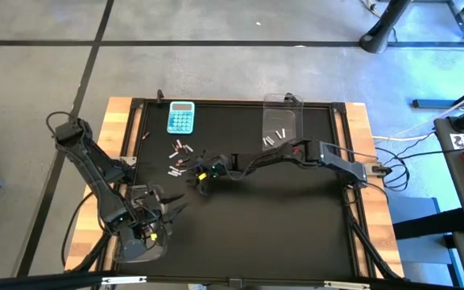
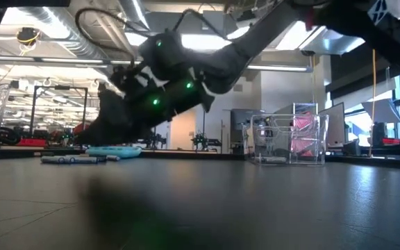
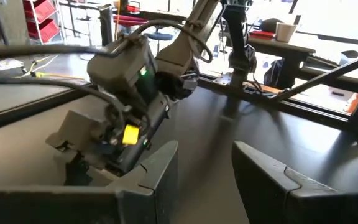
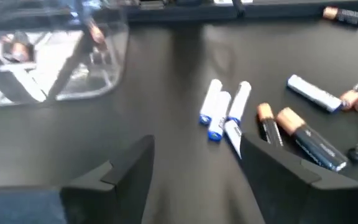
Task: Sort batteries
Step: Put the white battery into the top transparent bin
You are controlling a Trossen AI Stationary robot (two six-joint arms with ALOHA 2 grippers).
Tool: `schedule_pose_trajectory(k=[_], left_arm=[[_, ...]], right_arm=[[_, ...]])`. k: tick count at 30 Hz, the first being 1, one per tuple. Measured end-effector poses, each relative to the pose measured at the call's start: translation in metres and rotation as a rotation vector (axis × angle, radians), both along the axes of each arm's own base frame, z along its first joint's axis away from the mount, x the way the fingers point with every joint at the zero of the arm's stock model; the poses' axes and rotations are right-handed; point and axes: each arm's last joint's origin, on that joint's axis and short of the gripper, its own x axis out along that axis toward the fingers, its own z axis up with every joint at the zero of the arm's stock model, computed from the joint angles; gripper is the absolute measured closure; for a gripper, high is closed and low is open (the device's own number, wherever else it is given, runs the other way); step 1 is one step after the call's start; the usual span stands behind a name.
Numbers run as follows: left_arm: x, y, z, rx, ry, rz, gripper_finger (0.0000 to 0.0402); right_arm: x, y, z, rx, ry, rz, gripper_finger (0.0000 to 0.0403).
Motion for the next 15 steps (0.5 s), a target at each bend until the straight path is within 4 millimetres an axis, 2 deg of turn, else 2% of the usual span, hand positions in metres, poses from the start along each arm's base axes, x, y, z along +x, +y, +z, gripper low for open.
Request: schedule_pose_trajectory(k=[8, 15], left_arm=[[0.000, 0.000, 0.000, -0.001, 0.001, 0.001, 0.0261], [0.000, 0.000, 0.000, 0.000, 0.001, 0.001, 0.0261]], right_arm=[[0.006, -0.014, -0.026, -0.013, 0.029, -0.025, 0.0196], [0.005, -0.014, -0.028, -0.017, 0.046, 0.002, 0.0221]])
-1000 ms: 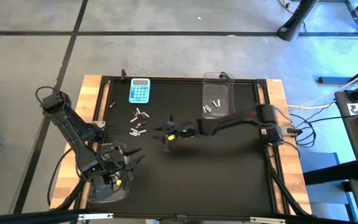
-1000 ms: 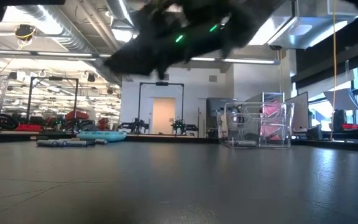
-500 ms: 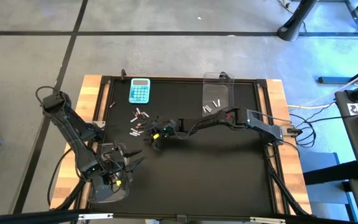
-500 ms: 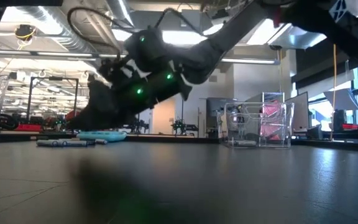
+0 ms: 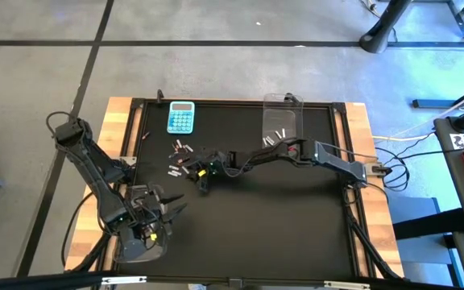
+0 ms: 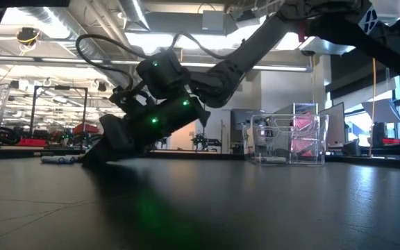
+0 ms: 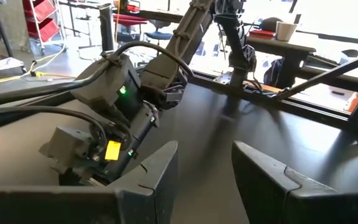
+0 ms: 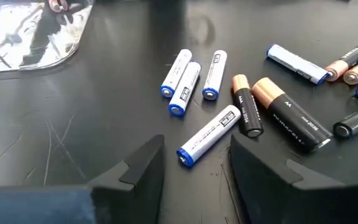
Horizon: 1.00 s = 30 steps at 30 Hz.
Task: Sort batteries
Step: Put the white battery into the top transparent bin
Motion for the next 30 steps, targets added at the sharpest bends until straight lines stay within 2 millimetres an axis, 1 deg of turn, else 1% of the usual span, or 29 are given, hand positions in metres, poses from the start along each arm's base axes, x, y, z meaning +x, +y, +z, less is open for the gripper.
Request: schedule_pose_trajectory(k=[3, 8, 12, 16, 17, 20, 23, 25, 30], left_arm=[[0.000, 0.000, 0.000, 0.000, 0.000, 0.000, 0.0261], [0.000, 0.000, 0.000, -0.001, 0.000, 0.000, 0.0261], [0.000, 0.000, 0.000, 0.000, 0.000, 0.000, 0.0261], [0.000, 0.000, 0.000, 0.000, 0.000, 0.000, 0.0261], [0.000, 0.000, 0.000, -0.001, 0.000, 0.000, 0.0261], [0.000, 0.000, 0.000, -0.001, 0.000, 0.000, 0.0261], [-0.001, -0.001, 0.000, -0.001, 0.000, -0.006, 0.0261], [-0.003, -0.002, 0.000, -0.001, 0.000, -0.013, 0.0261], [-0.006, -0.005, 0.000, -0.015, -0.008, -0.027, 0.0261]], right_arm=[[0.000, 0.000, 0.000, 0.002, 0.002, -0.023, 0.0230], [-0.001, -0.001, -0.001, 0.021, 0.021, -0.168, 0.0264], [-0.002, -0.003, -0.002, 0.001, 0.048, -0.229, 0.0314], [-0.004, -0.003, -0.004, -0.008, 0.073, -0.246, 0.0378], [-0.004, -0.003, -0.004, -0.010, 0.078, -0.248, 0.0386], [-0.006, 0.000, -0.003, -0.029, 0.107, -0.262, 0.0382], [-0.013, 0.007, 0.004, -0.087, 0.208, -0.303, 0.0379], [-0.019, 0.017, 0.009, -0.141, 0.276, -0.306, 0.0389], [-0.039, 0.051, 0.025, -0.272, 0.458, -0.267, 0.0390]])
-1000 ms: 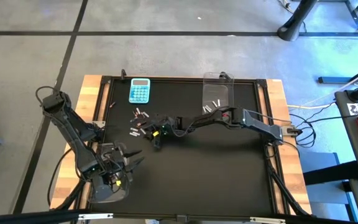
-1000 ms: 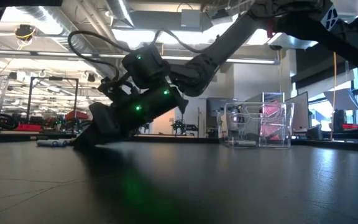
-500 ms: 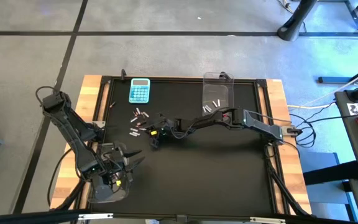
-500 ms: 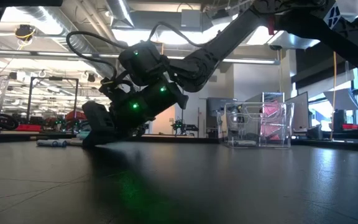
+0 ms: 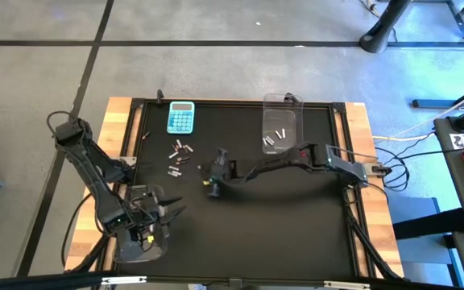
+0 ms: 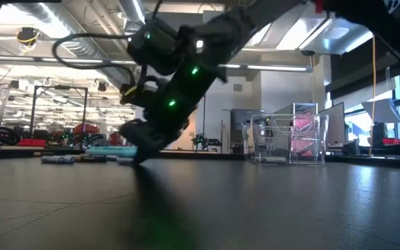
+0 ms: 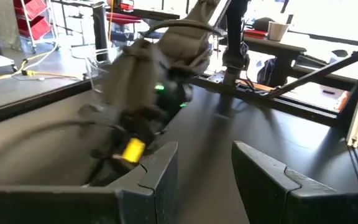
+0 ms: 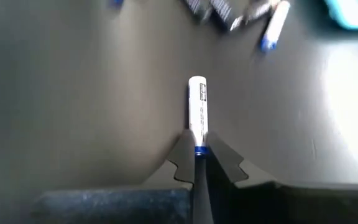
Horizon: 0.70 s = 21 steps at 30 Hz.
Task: Sort batteries
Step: Put the white battery into the top transparent bin
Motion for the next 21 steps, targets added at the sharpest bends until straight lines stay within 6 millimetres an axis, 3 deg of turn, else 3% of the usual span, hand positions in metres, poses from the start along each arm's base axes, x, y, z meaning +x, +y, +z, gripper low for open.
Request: schedule_pose_trajectory(k=[8, 14, 17, 21], left_arm=[[-0.006, -0.004, 0.000, -0.028, -0.013, -0.024, 0.0261], [-0.006, -0.004, 0.000, -0.028, -0.013, -0.025, 0.0261], [-0.006, -0.004, 0.000, -0.026, -0.012, -0.026, 0.0261], [-0.006, -0.004, 0.000, -0.012, -0.007, -0.026, 0.0261]], right_arm=[[-0.052, 0.071, 0.021, -0.196, 0.342, 0.081, 0.0391], [-0.096, 0.122, 0.048, -0.249, 0.426, 0.138, 0.0393], [-0.119, 0.130, 0.065, -0.284, 0.399, 0.122, 0.0394], [-0.153, 0.124, 0.096, -0.328, 0.284, 0.012, 0.0394]])
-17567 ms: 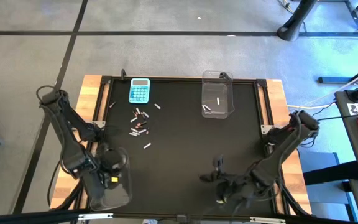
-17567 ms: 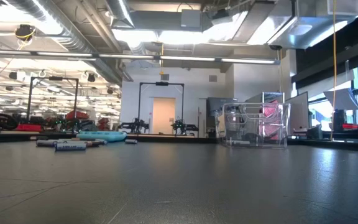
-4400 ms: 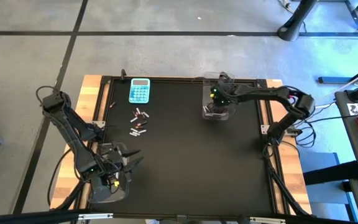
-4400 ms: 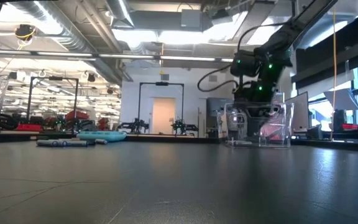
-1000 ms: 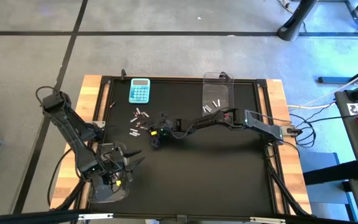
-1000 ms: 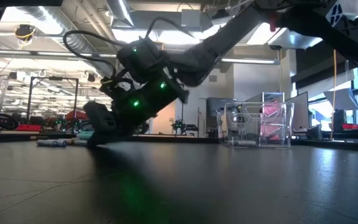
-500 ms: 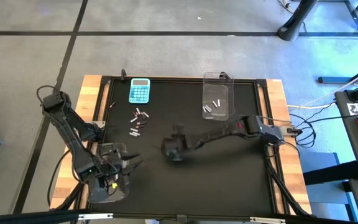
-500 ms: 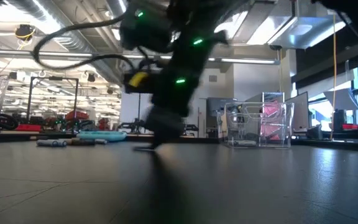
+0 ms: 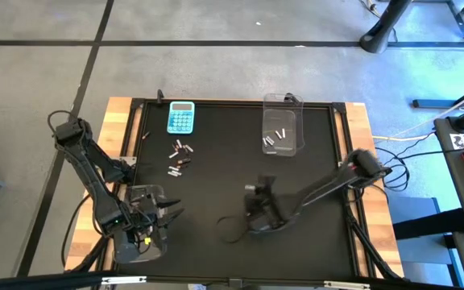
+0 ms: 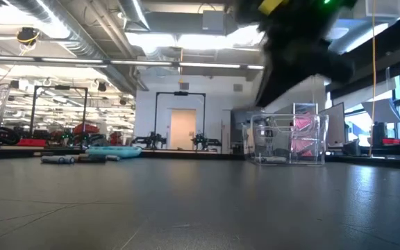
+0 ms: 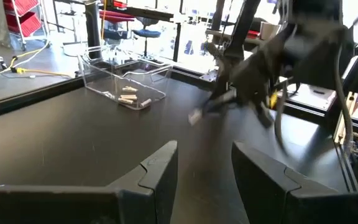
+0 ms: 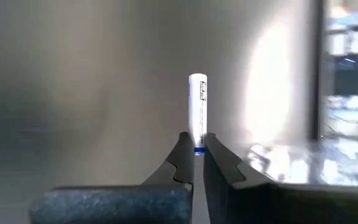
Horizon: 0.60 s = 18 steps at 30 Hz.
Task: Sort batteries
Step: Put the white battery into the top transparent bin
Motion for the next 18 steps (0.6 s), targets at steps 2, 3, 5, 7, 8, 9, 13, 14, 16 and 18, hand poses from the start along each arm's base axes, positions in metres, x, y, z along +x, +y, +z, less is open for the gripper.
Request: schedule_pose_trajectory(k=[2, 3, 5, 7, 8, 9, 13, 14, 16, 18], left_arm=[[0.000, 0.001, 0.000, 0.009, 0.000, 0.004, 0.0261], [0.000, 0.001, 0.000, 0.013, 0.000, 0.005, 0.0261], [0.001, 0.001, 0.000, 0.022, 0.002, 0.010, 0.0261], [0.003, 0.002, 0.000, 0.031, 0.004, 0.017, 0.0261], [0.004, 0.003, 0.000, 0.032, 0.004, 0.023, 0.0261], [0.005, 0.004, 0.000, 0.034, 0.004, 0.028, 0.0261], [0.009, 0.008, 0.000, 0.039, 0.007, 0.049, 0.0261], [0.010, 0.008, 0.000, 0.038, 0.007, 0.053, 0.0261], [0.011, 0.009, 0.000, 0.038, 0.007, 0.061, 0.0261], [0.011, 0.010, 0.000, 0.037, 0.008, 0.061, 0.0261]], right_arm=[[-0.017, -0.010, 0.012, -0.036, -0.071, -0.052, 0.0394], [-0.025, -0.016, 0.018, -0.050, -0.107, -0.072, 0.0394], [-0.039, -0.032, 0.031, -0.087, -0.164, -0.111, 0.0394], [-0.049, -0.054, 0.043, -0.107, -0.211, -0.166, 0.0396], [-0.053, -0.068, 0.049, -0.106, -0.227, -0.207, 0.0396], [-0.057, -0.084, 0.054, -0.102, -0.244, -0.255, 0.0396], [-0.069, -0.156, 0.063, -0.039, -0.241, -0.485, 0.0402], [-0.072, -0.174, 0.062, -0.009, -0.222, -0.534, 0.0401], [-0.075, -0.211, 0.054, 0.067, -0.181, -0.598, 0.0399], [-0.079, -0.242, 0.041, 0.166, -0.188, -0.623, 0.0399]])
